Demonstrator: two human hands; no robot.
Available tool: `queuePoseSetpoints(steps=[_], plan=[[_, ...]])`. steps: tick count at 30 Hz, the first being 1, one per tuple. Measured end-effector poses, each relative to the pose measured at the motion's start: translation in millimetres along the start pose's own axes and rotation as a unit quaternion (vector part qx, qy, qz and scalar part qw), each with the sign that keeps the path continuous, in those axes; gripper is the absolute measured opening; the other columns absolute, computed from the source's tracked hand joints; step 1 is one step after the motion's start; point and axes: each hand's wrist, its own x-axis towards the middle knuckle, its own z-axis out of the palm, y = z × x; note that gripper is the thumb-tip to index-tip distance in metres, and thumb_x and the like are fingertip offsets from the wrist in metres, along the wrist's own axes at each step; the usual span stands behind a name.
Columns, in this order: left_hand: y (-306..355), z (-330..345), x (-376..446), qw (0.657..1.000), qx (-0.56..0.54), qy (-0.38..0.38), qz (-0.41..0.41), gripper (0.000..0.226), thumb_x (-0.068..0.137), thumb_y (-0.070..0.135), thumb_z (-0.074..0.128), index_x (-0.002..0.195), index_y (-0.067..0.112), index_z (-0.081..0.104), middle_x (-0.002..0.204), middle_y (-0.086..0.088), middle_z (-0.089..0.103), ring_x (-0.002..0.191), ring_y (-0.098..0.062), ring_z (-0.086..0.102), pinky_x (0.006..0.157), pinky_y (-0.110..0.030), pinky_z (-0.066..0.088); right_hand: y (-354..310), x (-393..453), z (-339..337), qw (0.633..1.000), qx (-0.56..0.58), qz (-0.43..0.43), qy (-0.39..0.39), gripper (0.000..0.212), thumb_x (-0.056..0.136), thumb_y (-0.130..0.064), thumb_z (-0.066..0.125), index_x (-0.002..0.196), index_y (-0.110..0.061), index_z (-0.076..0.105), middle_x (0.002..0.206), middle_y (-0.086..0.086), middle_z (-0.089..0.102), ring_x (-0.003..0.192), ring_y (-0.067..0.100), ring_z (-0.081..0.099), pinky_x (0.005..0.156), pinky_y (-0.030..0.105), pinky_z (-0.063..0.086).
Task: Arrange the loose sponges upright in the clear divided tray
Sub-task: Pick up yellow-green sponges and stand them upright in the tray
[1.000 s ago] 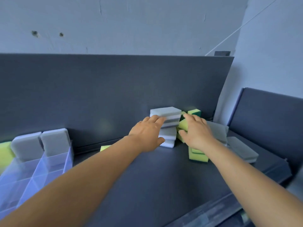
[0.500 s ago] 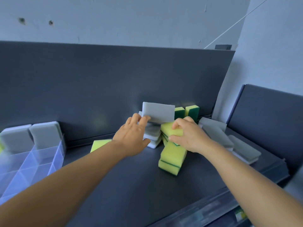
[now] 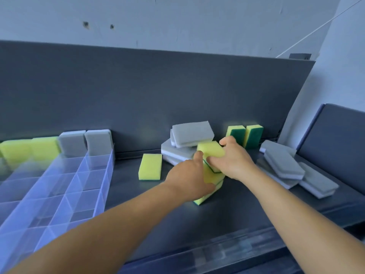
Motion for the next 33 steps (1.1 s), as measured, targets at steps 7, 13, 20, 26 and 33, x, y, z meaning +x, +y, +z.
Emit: queuePoseSetpoints(steps=[7, 13, 20, 26, 33], plan=[[-24.6, -25.4, -10.0, 0.996, -0.027, 0.051, -0.061, 0.052, 0.084, 0.034, 0.057, 0.126, 0.009, 0.039, 0.118, -0.008, 0.047, 0.090, -0.028, 0.058, 0.071, -0.034, 0.048, -4.9, -6.5, -16.8, 0.997, 0.062, -0.033, 0.035, 0.064, 0.078, -0.024, 0.067, 0.132, -0.019, 0.034, 0.133, 0.002, 0.042, 0.097, 0.022, 0.051, 0.075, 0.031, 0.041], [-45.2, -50.0, -22.0, 0.979, -0.147, 0.116, -0.076, 0.067, 0.080, 0.028, 0.061, 0.139, 0.026, 0.029, 0.120, -0.001, 0.038, 0.091, -0.025, 0.055, 0.076, -0.031, 0.049, -30.7, -18.6, -12.8, 0.988, 0.121, -0.096, -0.026, 0.090, 0.078, -0.017, 0.062, 0.148, -0.036, 0.009, 0.143, -0.003, 0.023, 0.100, 0.015, 0.045, 0.070, 0.025, 0.040], [-83.6, -75.8, -44.1, 0.975, -0.171, 0.118, -0.077, 0.089, 0.076, 0.026, 0.066, 0.143, 0.051, 0.013, 0.103, 0.000, 0.047, 0.097, -0.028, 0.053, 0.075, -0.026, 0.041, -75.4, -26.6, 8.7, 0.969, 0.154, -0.181, -0.060, 0.090, 0.073, -0.027, 0.073, 0.143, -0.045, 0.020, 0.135, -0.005, 0.037, 0.109, 0.011, 0.039, 0.092, 0.031, 0.041], [-138.0, -110.6, -69.6, 0.975, -0.127, 0.160, -0.088, 0.050, 0.080, 0.034, 0.072, 0.126, 0.034, 0.052, 0.114, 0.001, 0.052, 0.084, -0.015, 0.051, 0.073, -0.021, 0.039, -123.2, -27.0, 38.5, 0.951, 0.211, -0.224, -0.021, 0.044, 0.077, -0.026, 0.074, 0.112, -0.027, 0.049, 0.111, -0.002, 0.058, 0.085, 0.012, 0.054, 0.069, 0.026, 0.044], [-206.0, -145.0, -103.7, 0.980, -0.070, 0.154, -0.105, 0.042, 0.085, 0.030, 0.067, 0.127, 0.025, 0.059, 0.120, 0.000, 0.057, 0.083, -0.015, 0.049, 0.075, -0.021, 0.037, -194.6, -44.8, 78.1, 0.950, 0.174, -0.258, -0.028, 0.044, 0.084, -0.028, 0.065, 0.126, -0.029, 0.052, 0.110, -0.008, 0.059, 0.096, 0.015, 0.054, 0.078, 0.026, 0.039]])
